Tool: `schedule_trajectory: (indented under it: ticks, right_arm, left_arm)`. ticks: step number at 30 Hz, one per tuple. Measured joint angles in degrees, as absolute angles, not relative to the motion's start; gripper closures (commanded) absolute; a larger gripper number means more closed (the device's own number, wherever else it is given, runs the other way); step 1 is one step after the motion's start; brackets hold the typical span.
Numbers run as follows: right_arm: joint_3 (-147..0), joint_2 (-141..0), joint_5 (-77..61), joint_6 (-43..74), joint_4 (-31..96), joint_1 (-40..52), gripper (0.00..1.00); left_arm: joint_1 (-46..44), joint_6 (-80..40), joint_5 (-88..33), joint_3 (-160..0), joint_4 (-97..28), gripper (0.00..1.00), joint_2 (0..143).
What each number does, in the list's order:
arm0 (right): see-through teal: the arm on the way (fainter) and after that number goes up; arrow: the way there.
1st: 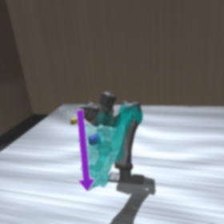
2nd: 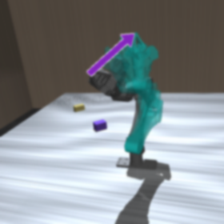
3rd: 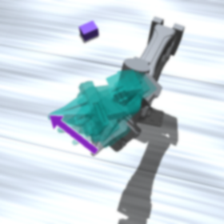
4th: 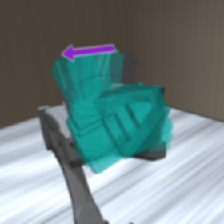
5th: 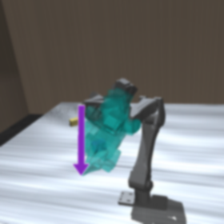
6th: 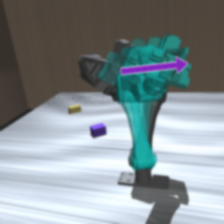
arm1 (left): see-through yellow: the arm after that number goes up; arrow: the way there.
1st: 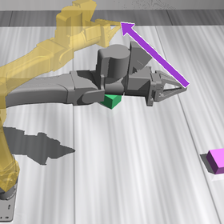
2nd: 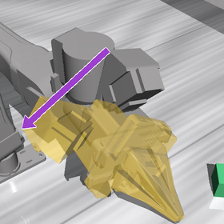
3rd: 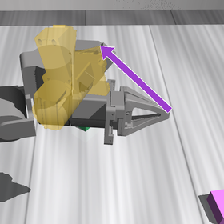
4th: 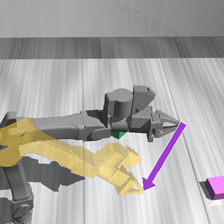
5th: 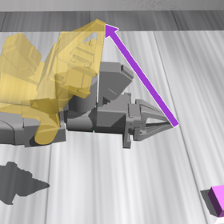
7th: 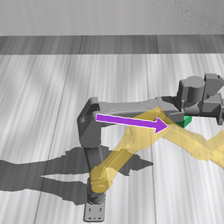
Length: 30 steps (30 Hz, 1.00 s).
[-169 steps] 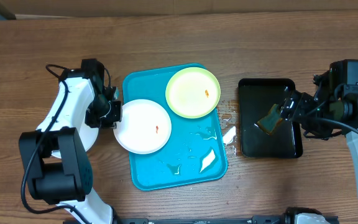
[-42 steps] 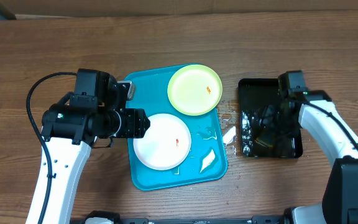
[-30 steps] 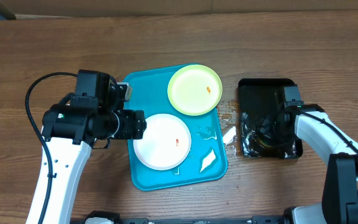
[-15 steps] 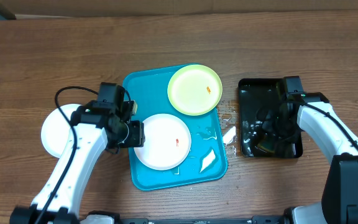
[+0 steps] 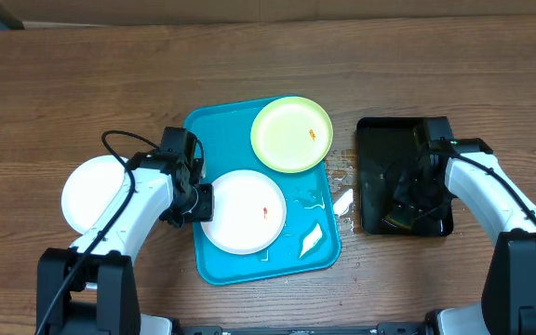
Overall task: Clean dirty plates on tray and stack at the side
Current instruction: 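Grasp the sponge again with the right gripper in the black tray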
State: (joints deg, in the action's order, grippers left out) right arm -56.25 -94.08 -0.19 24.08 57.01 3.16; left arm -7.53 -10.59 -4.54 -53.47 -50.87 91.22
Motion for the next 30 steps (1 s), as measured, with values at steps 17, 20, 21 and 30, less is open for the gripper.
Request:
schedule_trajectory:
  ticks: [17,20,21,30]
  right_arm:
    - [-56.2,-94.1,-0.2,23.9,56.1,3.2,0.52]
    - [-56.2,-94.1,-0.2,24.3,55.0,3.2,0.66]
    - [-56.1,-94.1,-0.2,24.0,53.5,3.2,0.67]
    - [-50.1,-94.1,0.3,26.1,43.1,3.2,0.77]
  left_arm:
    - [-7.5,-13.9,-6.0,-46.1,-41.5,0.96,90.9]
    - [-7.5,-14.0,-6.4,-46.2,-41.5,0.96,90.8]
    - [-7.5,-14.0,-6.5,-46.2,-41.5,0.96,90.8]
    - [-7.5,-14.0,-6.8,-46.2,-41.5,0.96,90.8]
